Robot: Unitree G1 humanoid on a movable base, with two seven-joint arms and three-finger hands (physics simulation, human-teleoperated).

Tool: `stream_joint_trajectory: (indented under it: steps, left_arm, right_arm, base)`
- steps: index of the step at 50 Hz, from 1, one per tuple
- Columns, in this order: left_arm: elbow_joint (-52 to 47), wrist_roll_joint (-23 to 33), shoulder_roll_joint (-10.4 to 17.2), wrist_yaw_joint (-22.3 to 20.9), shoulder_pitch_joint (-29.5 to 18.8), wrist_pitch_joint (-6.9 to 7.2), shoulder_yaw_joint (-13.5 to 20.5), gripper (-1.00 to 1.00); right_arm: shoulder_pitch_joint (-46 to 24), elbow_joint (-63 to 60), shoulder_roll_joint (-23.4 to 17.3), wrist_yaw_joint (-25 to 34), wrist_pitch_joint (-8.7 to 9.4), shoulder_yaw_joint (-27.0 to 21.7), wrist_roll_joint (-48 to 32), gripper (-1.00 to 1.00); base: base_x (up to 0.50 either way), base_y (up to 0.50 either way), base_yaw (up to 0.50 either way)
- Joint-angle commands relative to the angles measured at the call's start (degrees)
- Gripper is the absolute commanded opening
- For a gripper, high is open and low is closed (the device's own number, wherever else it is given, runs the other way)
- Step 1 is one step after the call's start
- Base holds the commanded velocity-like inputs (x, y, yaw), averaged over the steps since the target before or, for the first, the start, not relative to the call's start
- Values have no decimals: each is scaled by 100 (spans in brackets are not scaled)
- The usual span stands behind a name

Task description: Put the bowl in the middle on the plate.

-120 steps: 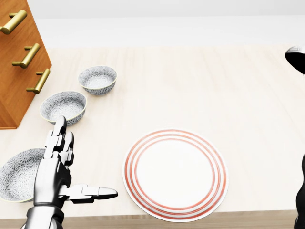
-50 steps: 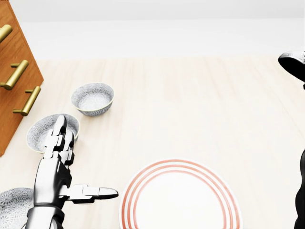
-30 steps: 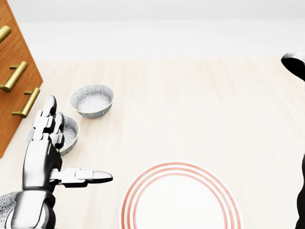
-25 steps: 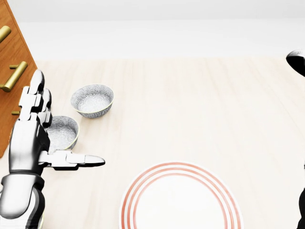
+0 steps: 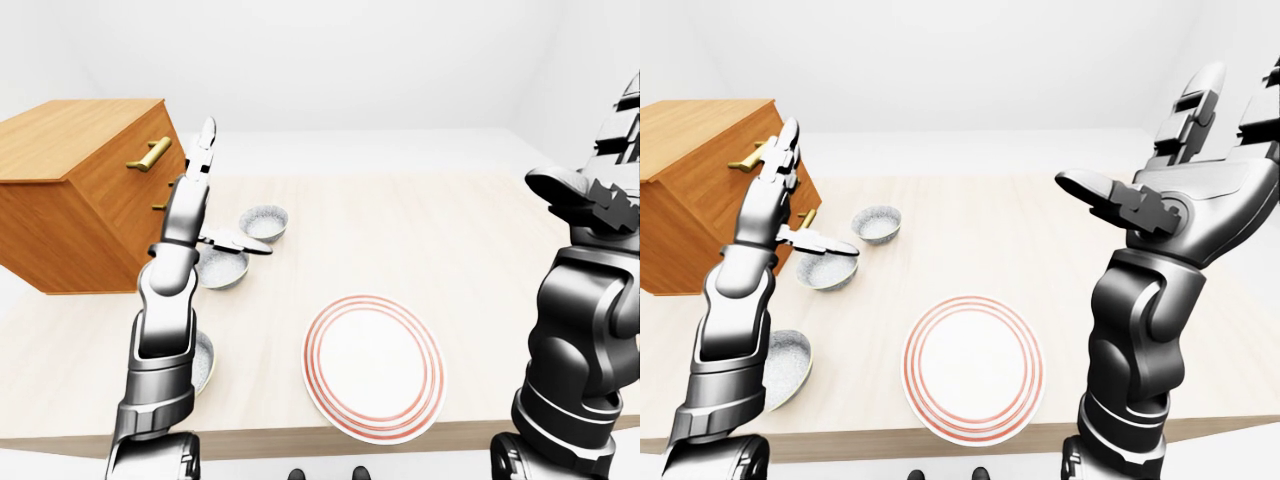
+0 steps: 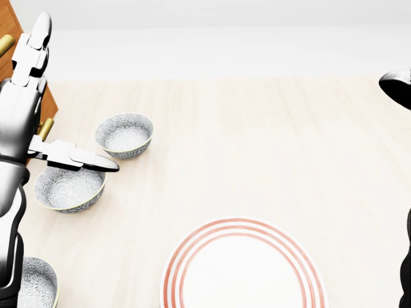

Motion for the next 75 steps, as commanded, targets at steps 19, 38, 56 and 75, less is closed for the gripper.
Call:
stream_joint_trajectory:
  steps: [19, 38, 56, 75]
  left_arm:
    - [1167, 1394, 260, -582, -398, 0, -154, 100]
    - [3297, 2073, 851, -427, -745, 0, -6, 100]
    - [3211, 2098, 892, -802, -933, 0, -80, 100]
    - [3266, 2375, 802, -1167, -947, 0, -191, 100]
  right_arm:
    - [24, -115, 47, 14, 0, 34, -25, 100]
    - [44, -85, 88, 55, 0, 55, -86, 100]
    - [25, -167, 78, 16, 0, 46, -65, 100]
    - [38, -136, 94, 28, 0, 59, -127, 100]
  base:
    - [0, 0, 0]
    - [0, 0, 0]
    - [0, 0, 0]
    - [0, 0, 0]
